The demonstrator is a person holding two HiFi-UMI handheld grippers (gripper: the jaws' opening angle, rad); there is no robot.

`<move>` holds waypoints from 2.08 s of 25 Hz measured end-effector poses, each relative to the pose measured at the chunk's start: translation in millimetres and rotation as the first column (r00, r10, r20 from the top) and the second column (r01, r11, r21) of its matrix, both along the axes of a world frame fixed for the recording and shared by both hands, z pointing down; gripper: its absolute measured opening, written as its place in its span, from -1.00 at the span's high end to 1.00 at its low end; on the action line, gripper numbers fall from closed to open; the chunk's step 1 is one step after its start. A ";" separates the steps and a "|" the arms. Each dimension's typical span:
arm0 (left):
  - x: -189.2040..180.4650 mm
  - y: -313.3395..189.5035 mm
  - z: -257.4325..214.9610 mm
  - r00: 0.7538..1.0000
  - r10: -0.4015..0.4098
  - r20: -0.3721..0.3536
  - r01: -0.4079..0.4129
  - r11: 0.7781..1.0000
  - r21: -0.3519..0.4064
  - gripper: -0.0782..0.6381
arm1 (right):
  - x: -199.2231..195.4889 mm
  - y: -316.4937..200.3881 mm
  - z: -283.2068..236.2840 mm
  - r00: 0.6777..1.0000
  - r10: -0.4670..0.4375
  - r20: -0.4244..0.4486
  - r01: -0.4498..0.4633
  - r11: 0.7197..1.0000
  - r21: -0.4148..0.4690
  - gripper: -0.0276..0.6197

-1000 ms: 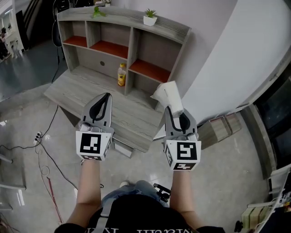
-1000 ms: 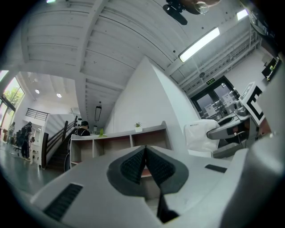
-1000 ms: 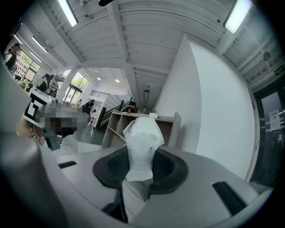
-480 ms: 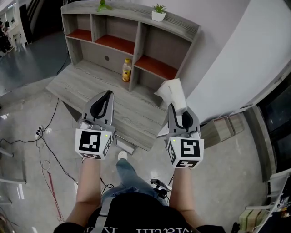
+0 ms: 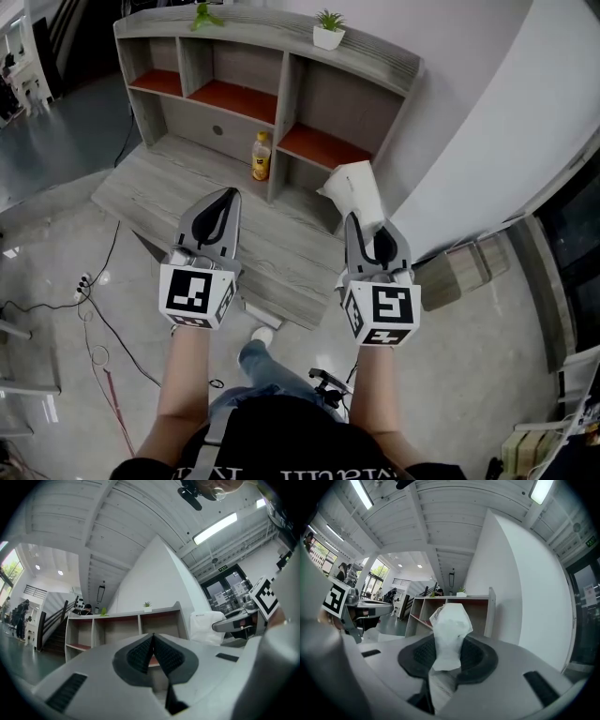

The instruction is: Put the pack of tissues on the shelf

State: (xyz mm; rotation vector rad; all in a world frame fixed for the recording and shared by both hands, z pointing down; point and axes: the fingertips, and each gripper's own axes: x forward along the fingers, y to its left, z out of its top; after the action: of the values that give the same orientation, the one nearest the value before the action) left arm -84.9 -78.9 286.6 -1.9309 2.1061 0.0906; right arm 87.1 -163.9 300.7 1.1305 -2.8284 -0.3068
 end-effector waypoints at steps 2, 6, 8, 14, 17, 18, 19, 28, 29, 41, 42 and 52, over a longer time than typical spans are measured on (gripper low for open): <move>-8.8 -15.7 -1.4 1.000 0.011 0.005 -0.011 1.000 0.001 0.75 | -10.5 -14.3 2.1 1.000 0.006 -0.001 -0.006 1.000 -0.005 0.56; -27.4 -53.1 0.8 0.999 0.045 0.011 -0.044 0.999 -0.021 0.75 | -32.2 -48.9 4.5 0.999 0.032 0.007 -0.032 0.999 -0.023 0.56; -37.6 -73.1 -0.4 0.998 0.068 0.015 -0.067 0.997 -0.030 0.75 | -42.6 -65.4 2.6 0.999 0.049 0.015 -0.049 0.998 -0.028 0.56; -62.6 -130.3 -3.2 0.991 0.133 0.035 -0.131 0.990 -0.061 0.75 | -68.7 -112.5 5.8 0.995 0.098 0.027 -0.096 0.993 -0.065 0.56; -72.1 -156.4 0.4 0.986 0.161 0.038 -0.158 0.984 -0.078 0.75 | -78.8 -132.2 9.9 0.992 0.119 0.033 -0.116 0.990 -0.084 0.56; -74.2 -163.6 1.8 0.985 0.170 0.038 -0.167 0.982 -0.083 0.75 | -81.3 -137.1 11.0 0.991 0.126 0.034 -0.122 0.988 -0.090 0.56; -75.7 -170.0 2.9 0.983 0.180 0.038 -0.177 0.980 -0.088 0.75 | -83.4 -141.2 12.0 0.991 0.132 0.034 -0.128 0.987 -0.094 0.56; -66.8 -201.1 13.1 0.961 0.277 0.022 -0.274 0.956 -0.104 0.75 | -79.3 -151.1 18.2 0.980 0.194 0.037 -0.188 0.974 -0.123 0.56; -65.4 -202.6 13.9 0.959 0.284 0.018 -0.281 0.954 -0.103 0.75 | -77.9 -150.9 18.7 0.979 0.200 0.038 -0.194 0.973 -0.126 0.56; -85.5 -207.0 6.3 0.938 0.330 0.103 -0.323 0.943 -0.082 0.75 | -79.2 -137.9 19.1 0.949 0.314 0.044 -0.305 0.942 -0.137 0.56; -88.6 -206.9 5.9 0.935 0.340 0.102 -0.333 0.940 -0.081 0.75 | -82.9 -136.3 18.8 0.946 0.322 0.047 -0.313 0.940 -0.136 0.56; -125.9 -215.3 10.0 0.917 0.397 0.023 -0.394 0.916 -0.080 0.75 | -109.7 -132.0 17.9 0.901 0.392 0.185 -0.343 0.906 -0.249 0.56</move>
State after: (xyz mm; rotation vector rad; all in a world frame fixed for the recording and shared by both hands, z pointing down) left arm -210.8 -294.2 296.5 -2.3583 1.6846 0.0561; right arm -22.6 -296.0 318.7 1.7083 -2.6562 0.1613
